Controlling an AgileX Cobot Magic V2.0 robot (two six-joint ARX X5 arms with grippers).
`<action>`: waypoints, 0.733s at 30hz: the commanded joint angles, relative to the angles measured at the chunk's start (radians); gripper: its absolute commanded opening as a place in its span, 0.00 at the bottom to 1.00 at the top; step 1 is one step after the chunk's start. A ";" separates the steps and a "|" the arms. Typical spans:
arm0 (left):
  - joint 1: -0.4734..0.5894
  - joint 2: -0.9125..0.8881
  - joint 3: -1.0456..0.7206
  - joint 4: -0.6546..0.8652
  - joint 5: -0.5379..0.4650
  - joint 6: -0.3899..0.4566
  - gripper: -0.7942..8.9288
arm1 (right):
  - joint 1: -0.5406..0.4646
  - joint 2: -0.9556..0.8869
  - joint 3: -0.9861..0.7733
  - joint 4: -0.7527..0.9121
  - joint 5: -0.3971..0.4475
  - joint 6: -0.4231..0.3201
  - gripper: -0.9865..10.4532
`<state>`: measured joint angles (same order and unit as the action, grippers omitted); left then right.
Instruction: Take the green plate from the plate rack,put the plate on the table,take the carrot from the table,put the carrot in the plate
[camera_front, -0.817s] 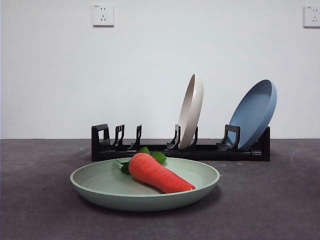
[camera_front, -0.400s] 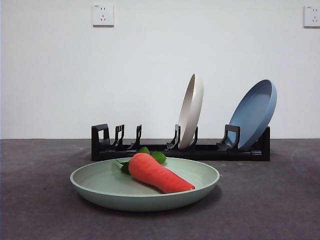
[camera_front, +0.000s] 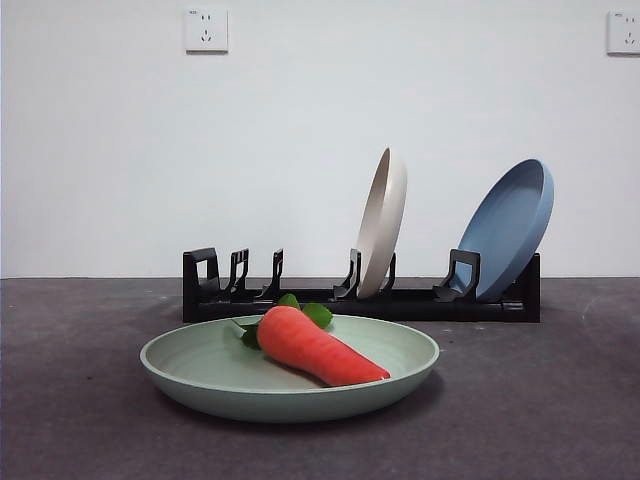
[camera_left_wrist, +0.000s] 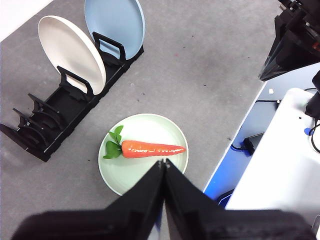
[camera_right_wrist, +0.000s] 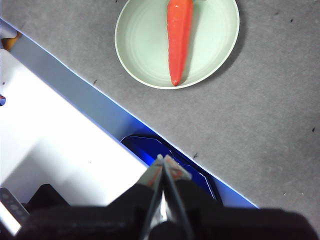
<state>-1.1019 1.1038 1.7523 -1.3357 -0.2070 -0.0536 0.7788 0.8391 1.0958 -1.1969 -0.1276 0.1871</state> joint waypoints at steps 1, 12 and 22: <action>-0.002 -0.002 -0.001 -0.049 0.001 -0.006 0.08 | 0.002 -0.003 -0.002 0.005 0.003 -0.001 0.09; 0.361 -0.076 -0.005 0.388 0.275 0.400 0.08 | 0.002 -0.005 -0.002 0.005 0.003 -0.001 0.09; 0.835 -0.156 -0.036 0.593 0.525 0.451 0.08 | 0.002 -0.004 -0.002 0.005 0.003 -0.001 0.09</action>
<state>-0.2913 0.9634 1.7290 -0.7586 0.3099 0.3714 0.7788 0.8364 1.0958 -1.1965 -0.1276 0.1871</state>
